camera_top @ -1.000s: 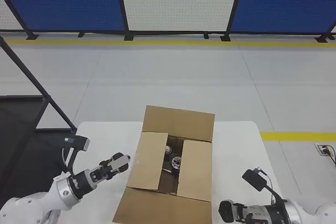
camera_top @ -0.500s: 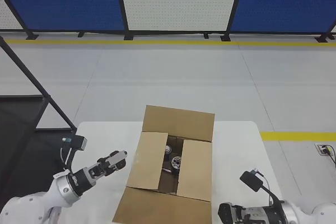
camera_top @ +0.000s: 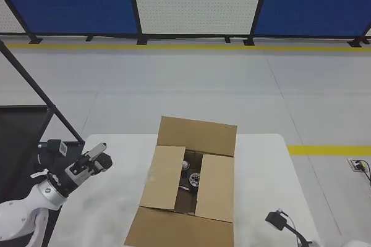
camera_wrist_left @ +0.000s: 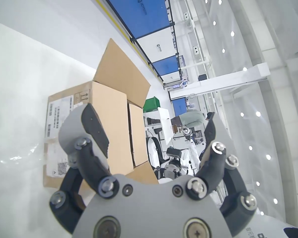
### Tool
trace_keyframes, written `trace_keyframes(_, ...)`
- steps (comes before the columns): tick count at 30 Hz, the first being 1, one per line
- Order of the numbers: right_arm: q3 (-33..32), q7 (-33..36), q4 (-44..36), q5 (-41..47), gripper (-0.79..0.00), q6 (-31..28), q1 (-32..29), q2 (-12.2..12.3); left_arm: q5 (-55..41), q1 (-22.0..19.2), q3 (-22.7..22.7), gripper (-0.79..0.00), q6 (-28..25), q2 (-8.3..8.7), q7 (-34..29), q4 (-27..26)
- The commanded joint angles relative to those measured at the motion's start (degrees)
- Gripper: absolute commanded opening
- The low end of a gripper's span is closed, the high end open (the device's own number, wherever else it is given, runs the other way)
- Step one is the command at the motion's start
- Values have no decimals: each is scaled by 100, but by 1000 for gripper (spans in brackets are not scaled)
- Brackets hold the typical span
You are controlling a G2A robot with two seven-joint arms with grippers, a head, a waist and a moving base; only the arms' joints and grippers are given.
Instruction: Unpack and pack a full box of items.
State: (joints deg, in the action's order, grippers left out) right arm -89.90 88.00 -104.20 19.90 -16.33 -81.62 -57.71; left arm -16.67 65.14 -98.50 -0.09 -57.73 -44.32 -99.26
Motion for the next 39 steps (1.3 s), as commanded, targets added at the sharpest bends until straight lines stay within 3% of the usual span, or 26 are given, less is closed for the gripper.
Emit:
trace_keyframes(1, 165, 0, 1, 73, 0, 4, 101, 28, -8, -103, 41, 0, 8, 4, 0, 89)
trace_keyframes(9, 880, -158, 7, 332, 0, -153, 608, 21, -32, -549, 211, 0, 86, 22, 36, 616)
trace_keyframes(23, 1077, -891, -4, 1071, 0, -175, 1128, -13, 208, -1365, 761, 0, 382, 40, -77, 1174)
trace_keyframes(27, 1172, -1335, -31, 1076, 0, -124, 1334, -42, 643, -1243, 976, 0, 353, 85, -611, 921)
trace_keyframes(32, 1291, -2044, -4, 783, 0, -82, 1630, -83, 664, -1218, 981, 0, 351, 88, -621, 900)
trace_keyframes(39, 1482, -2282, 195, 520, 0, 89, 1883, -105, 664, -1218, 981, 0, 351, 88, -621, 900)
